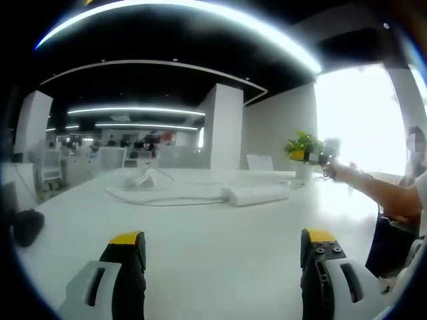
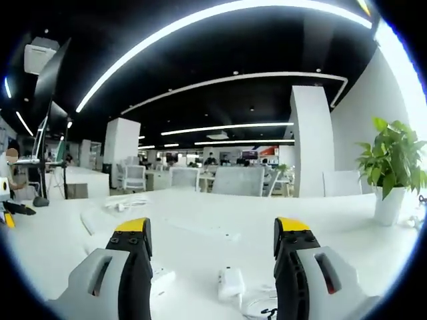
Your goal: Straighten the power strip on the desk, plug the charger into it
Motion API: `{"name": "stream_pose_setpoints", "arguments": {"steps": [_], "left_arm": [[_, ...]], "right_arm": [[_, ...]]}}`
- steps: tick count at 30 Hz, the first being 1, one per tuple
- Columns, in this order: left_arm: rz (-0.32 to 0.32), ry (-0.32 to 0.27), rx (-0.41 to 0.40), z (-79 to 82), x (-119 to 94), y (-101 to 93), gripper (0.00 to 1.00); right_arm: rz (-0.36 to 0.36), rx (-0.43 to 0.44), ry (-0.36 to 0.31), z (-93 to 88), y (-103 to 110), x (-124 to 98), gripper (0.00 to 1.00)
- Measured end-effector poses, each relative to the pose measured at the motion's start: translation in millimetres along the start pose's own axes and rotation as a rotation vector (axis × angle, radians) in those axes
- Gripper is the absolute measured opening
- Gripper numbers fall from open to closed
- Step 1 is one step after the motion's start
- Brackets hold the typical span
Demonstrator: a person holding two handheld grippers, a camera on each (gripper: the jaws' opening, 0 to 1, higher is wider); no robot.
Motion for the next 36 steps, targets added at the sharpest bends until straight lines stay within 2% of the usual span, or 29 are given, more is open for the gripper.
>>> {"name": "stream_pose_setpoints", "arguments": {"steps": [19,23,27,36], "left_arm": [[0.027,0.01,-0.002,-2.6,-4.2,7.9,0.99],[0.029,0.014,0.0,-3.3,-3.5,8.1,0.99],[0.028,0.016,0.001,-3.9,-2.1,7.4,0.99],[0.028,0.02,0.003,-4.7,-1.7,7.5,0.99]], "right_arm": [[-0.031,0.038,0.075,-50.7,-11.7,15.5,0.83],[-0.031,0.035,0.096,-58.0,-12.2,17.6,0.87],[-0.025,0.031,0.108,-64.5,4.7,9.0,0.9],[-0.033,0.03,0.158,-80.8,-6.2,17.3,0.93]]}}
Point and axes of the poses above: the point that each gripper's makers call its tool centre point, and the gripper's own axes: x roughly forward along the fingers, y roughly to its left, z roughly out of its top, the point moved 1 cm from there along -x, roughly backward along the fingers, and after that the axes turned 5 degrees about x, right-handed, at the moved point
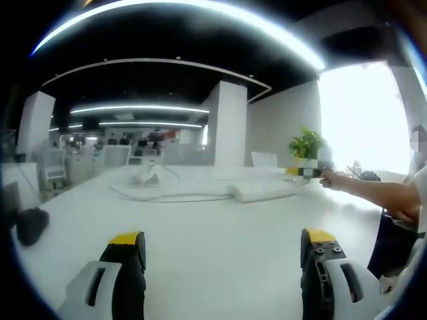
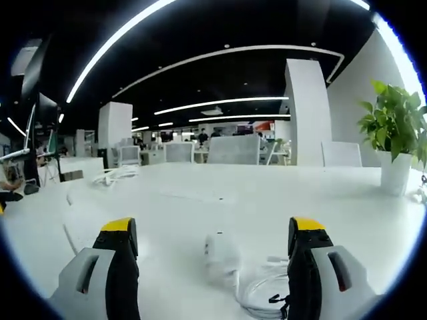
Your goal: Straighten the power strip on the desk, plug the charger into it
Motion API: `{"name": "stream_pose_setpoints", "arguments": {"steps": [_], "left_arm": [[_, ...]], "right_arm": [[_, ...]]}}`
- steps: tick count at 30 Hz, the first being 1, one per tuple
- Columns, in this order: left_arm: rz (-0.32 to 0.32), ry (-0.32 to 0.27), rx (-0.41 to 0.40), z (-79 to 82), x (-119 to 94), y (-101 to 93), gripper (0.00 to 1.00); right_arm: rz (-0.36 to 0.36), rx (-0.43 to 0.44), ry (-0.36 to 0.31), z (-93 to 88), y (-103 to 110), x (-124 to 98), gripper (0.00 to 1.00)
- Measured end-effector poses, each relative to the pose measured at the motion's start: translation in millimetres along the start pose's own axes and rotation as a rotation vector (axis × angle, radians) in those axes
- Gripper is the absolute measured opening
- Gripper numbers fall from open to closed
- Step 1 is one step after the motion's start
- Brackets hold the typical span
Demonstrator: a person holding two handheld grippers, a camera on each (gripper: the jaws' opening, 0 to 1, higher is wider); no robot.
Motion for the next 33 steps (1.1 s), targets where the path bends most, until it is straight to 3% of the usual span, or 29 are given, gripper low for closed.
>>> {"name": "stream_pose_setpoints", "arguments": {"steps": [11,33], "left_arm": [[0.009,0.0,-0.002,-0.3,-2.5,4.0,0.99],[0.01,0.0,-0.006,0.9,-4.0,5.2,0.99]], "right_arm": [[-0.007,-0.003,0.035,-13.2,-9.1,9.6,0.88],[-0.008,-0.029,0.068,-21.9,-2.1,9.2,0.61]]}}
Point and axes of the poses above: the point that each gripper's makers call its tool centre point, and the gripper's own axes: x roughly forward along the fingers, y roughly to its left, z roughly out of its top, the point moved 1 cm from there along -x, roughly backward along the fingers, and after that the axes turned 5 degrees about x, right-handed, at the moved point
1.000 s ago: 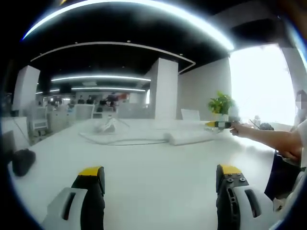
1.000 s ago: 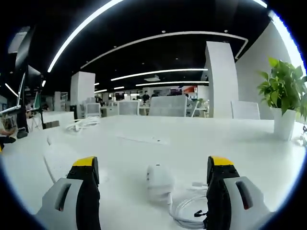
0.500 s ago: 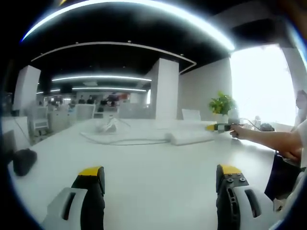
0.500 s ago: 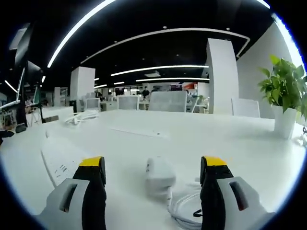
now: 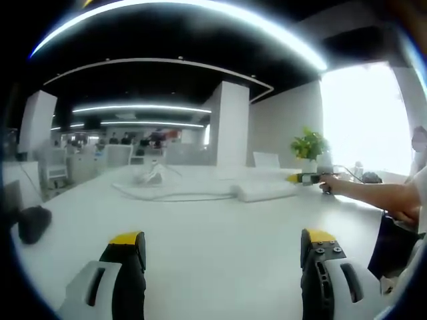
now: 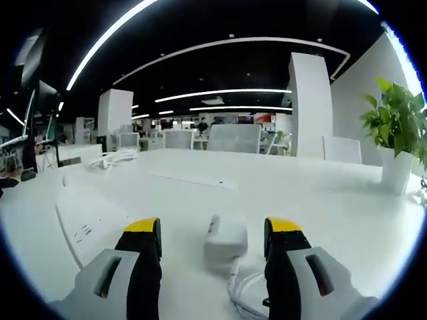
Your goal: Straighten the power strip on the desk, plug the charger into it
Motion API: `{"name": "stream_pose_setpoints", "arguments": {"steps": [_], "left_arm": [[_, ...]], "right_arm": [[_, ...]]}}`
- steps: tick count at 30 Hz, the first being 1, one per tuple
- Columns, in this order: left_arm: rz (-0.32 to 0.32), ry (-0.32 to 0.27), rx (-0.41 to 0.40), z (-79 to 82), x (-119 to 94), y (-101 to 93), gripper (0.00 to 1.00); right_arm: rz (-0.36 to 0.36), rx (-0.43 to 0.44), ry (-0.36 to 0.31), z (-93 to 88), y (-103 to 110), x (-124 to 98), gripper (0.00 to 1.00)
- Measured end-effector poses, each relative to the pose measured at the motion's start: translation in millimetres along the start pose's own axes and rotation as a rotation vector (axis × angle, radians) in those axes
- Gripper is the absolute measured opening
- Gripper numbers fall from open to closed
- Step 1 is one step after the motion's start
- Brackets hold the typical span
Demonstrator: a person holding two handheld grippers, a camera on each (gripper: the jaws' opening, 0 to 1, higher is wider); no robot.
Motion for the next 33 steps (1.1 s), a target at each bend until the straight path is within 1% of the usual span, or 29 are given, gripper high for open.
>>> {"name": "stream_pose_setpoints", "arguments": {"steps": [2,5,8,15,19,22,24,28,30,31,33], "left_arm": [[0.001,0.0,-0.002,0.3,-0.4,0.4,0.99],[0.003,0.0,-0.002,0.7,-0.6,0.4,0.99],[0.0,0.001,-0.002,0.4,-0.5,-0.8,0.99],[0.003,0.004,-0.003,-0.5,-0.3,-0.2,0.99],[0.002,0.004,-0.002,-1.1,0.4,0.0,0.99],[0.001,0.007,-0.002,-2.4,1.3,-0.2,0.99],[0.0,0.007,-0.003,-3.0,1.5,-0.5,0.99],[0.001,0.007,-0.002,-3.6,1.8,-0.4,0.99],[0.002,0.007,-0.001,-3.5,2.2,-0.2,0.99],[0.002,0.007,0.0,-3.4,2.4,-0.3,0.99],[0.002,0.005,0.0,-2.9,2.9,-0.3,0.99]], "right_arm": [[-0.008,0.004,0.002,0.2,-5.7,2.5,0.61],[-0.012,0.017,0.036,-5.0,-8.0,5.5,0.6],[-0.023,-0.001,0.044,-5.2,-8.8,5.4,0.55],[-0.033,0.007,0.047,-5.4,-11.2,5.1,0.42],[-0.037,0.006,0.052,-6.8,-12.0,6.0,0.4],[-0.042,-0.004,0.064,-9.2,-13.3,6.6,0.34],[-0.042,0.002,0.072,-10.6,-13.2,6.9,0.34],[-0.057,0.016,0.067,-11.2,-15.9,9.1,0.33],[-0.069,0.019,0.079,-14.4,-18.6,9.2,0.31],[-0.073,0.015,0.08,-14.3,-19.0,8.9,0.28],[-0.076,0.013,0.079,-14.1,-19.9,8.8,0.28]]}}
Point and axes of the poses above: the point that each gripper's makers call its tool centre point, and the gripper's own axes: x roughly forward along the fingers, y roughly to its left, z roughly out of its top, the point moved 1 cm from there along -x, roughly backward along the fingers, and after that the axes turned 5 degrees about x, right-handed, at the moved point
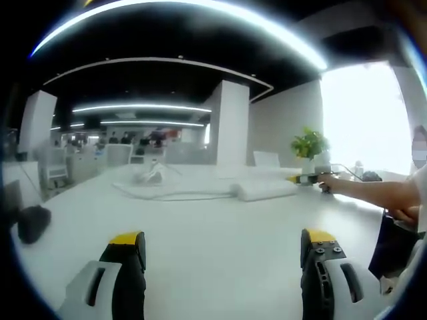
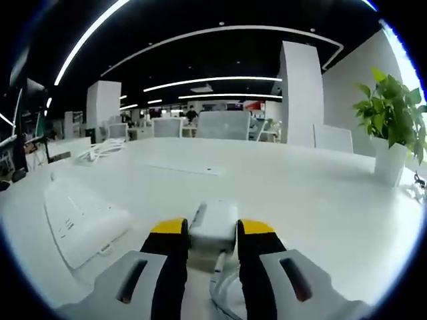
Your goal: Straighten the power strip on the desk, plug the charger into it
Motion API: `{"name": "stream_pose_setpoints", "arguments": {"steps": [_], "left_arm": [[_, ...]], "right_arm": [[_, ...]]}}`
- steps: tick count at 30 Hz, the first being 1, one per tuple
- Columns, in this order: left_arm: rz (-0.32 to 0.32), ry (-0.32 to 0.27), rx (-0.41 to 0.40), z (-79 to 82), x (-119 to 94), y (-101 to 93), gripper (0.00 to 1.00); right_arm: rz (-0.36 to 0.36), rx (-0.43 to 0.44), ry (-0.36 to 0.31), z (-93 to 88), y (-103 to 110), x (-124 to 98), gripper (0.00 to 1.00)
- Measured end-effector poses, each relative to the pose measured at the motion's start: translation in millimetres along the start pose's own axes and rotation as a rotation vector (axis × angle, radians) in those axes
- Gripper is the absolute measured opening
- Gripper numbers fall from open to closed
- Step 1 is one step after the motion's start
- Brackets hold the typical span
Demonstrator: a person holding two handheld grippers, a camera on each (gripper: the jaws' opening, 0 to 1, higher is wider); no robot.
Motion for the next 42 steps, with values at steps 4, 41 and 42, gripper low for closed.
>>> {"name": "stream_pose_setpoints", "arguments": {"steps": [4,41,42], "left_arm": [[-0.002,0.0,0.002,0.5,1.0,-0.8,0.99],[-0.012,-0.003,0.004,1.8,0.7,-4.4,0.99],[-0.012,-0.003,0.004,1.8,0.4,-4.3,0.99]], "right_arm": [[0.003,0.002,0.001,-0.4,0.1,-0.3,0.27],[0.05,-0.237,0.102,17.8,14.3,-18.1,0.24],[0.054,-0.242,0.102,17.8,16.4,-19.2,0.24]]}}
Point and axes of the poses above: the point that each gripper's makers call its tool centre point, and the gripper's own axes: x roughly forward along the fingers, y roughly to its left, z roughly out of its top, the point moved 1 cm from there along -x, roughly backward along the fingers, and after that the axes turned 5 degrees about x, right-handed, at the moved point
